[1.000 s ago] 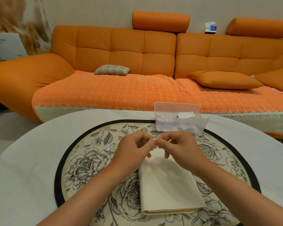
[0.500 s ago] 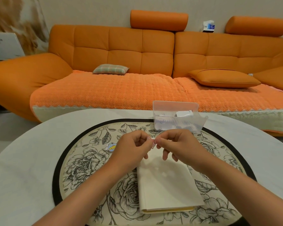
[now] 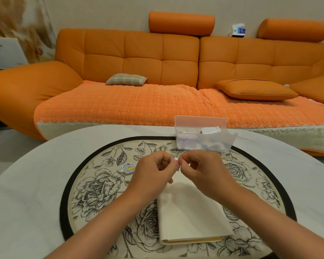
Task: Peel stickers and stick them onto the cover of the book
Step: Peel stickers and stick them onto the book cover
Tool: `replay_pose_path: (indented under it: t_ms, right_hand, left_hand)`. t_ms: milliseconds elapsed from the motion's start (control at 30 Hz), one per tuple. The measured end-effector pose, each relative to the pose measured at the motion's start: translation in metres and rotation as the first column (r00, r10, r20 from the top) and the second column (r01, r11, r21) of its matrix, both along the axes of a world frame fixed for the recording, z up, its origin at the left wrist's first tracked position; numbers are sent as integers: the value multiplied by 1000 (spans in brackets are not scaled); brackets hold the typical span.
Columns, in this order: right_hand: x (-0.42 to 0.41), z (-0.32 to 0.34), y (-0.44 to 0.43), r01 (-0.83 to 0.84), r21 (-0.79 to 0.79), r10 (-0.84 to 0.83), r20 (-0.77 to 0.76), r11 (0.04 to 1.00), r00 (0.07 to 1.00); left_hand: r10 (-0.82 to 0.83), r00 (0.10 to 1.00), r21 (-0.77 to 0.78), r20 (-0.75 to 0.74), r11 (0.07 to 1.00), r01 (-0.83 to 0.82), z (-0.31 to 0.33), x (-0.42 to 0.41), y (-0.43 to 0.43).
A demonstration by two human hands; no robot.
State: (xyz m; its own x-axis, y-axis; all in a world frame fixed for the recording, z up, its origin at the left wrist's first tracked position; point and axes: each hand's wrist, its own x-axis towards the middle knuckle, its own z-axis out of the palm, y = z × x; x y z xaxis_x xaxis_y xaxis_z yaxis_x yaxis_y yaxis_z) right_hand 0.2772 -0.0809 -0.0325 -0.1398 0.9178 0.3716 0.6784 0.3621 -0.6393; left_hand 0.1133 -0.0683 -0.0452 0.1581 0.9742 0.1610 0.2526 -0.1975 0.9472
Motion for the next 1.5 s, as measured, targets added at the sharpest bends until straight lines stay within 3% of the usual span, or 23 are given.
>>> replay_pose_path:
  t_ms: [300,500,600,733,933,1133,1233,1367,1500]
  right_hand:
    - [-3,6,-2,4,-194,-33,-146,981,989]
    - [-2,12,-2,-82,-346,-57,-373,935,926]
    - [0,13,-2,-61,-307,-42,-321,950,946]
    - [-2,11,-4,-5,-176,-17,-121,984,993]
    - [-7,5,-5,55,-130,-77,-171,990,982]
    - [-5,17,-4,-99,-342,-76,-463,934,883]
    - [-3,18,-4,-93,-341,-70,-437,936,897]
    - [-1,19,-4,-26,-265,-43,-250,964,967]
    - [-3,19,-7,-15,-211,-27,-194,977,981]
  left_hand:
    - [30,1000,15,6,999,-30,-1,-1,-1]
    - [32,997,-6,63,999,-31,1,-1,0]
    - [29,997,-2,67,1000,-29,2,-3,1]
    - [17,999,29,44,999,-18,2,-2,0]
    - [54,997,58,61,997,-57,0,1,-2]
    - [72,987,37,140,996,-78,2,-1,-1]
    - [52,991,44,125,997,-57,3,-1,-1]
    - [21,995,65,102,997,-28,3,-2,-2]
    - [19,996,106,84,994,-28,3,0,-4]
